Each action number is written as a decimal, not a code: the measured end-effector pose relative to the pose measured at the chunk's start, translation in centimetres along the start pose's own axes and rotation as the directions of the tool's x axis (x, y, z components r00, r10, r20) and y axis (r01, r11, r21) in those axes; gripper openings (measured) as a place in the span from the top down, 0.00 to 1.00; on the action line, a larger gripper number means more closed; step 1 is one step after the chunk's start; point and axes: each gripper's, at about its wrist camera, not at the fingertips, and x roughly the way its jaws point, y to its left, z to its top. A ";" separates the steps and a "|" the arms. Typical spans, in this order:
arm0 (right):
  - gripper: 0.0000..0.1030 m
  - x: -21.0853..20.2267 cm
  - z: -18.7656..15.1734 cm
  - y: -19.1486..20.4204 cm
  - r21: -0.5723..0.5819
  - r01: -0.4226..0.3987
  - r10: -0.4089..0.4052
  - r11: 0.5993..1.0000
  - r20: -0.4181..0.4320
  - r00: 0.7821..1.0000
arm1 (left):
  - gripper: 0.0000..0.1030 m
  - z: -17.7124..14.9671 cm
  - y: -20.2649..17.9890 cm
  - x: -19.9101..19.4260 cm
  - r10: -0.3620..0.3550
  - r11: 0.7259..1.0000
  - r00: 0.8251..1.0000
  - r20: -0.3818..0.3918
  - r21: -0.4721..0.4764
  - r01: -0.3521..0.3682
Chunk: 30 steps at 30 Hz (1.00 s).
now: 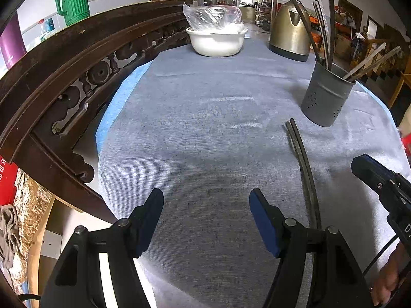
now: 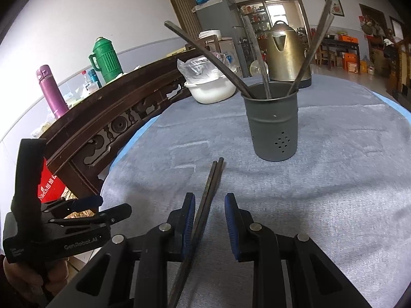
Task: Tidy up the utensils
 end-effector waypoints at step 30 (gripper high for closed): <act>0.74 3.4 2.0 -1.4 0.072 -0.010 0.013 0.997 -0.047 0.999 | 0.32 2.6 -2.1 2.8 -0.016 0.998 0.998 -0.056 0.067 0.020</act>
